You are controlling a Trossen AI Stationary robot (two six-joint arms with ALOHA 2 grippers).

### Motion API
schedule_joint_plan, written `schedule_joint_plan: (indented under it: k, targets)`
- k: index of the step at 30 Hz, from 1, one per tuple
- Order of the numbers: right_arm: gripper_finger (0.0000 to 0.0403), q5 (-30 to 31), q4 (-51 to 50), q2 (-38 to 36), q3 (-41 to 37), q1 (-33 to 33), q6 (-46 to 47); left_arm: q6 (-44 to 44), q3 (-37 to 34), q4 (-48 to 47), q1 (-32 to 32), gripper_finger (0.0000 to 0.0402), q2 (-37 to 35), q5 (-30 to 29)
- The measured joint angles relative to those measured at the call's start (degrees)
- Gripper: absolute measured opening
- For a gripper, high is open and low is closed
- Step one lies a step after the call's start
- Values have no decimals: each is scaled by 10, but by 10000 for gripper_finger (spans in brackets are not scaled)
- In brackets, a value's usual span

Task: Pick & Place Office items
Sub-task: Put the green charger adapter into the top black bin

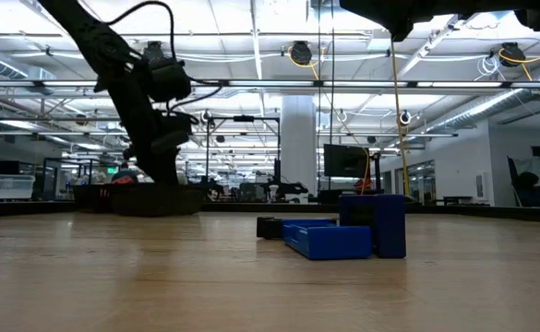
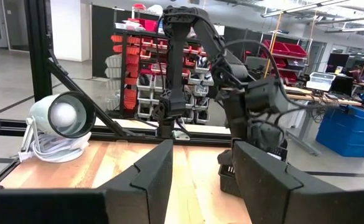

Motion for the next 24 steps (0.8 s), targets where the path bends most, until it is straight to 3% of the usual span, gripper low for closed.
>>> schedule_joint_plan:
  k: [7, 14, 24]
  targets:
    - [155, 0, 0, 0, 0, 0, 0, -9, 1, -55, 10, 128, -78, -62]
    - [155, 0, 0, 0, 0, 0, 0, -105, 1, -91, 70, 128, -139, -92]
    - [155, 0, 0, 0, 0, 0, 0, -142, 1, -76, 166, 128, -110, -110]
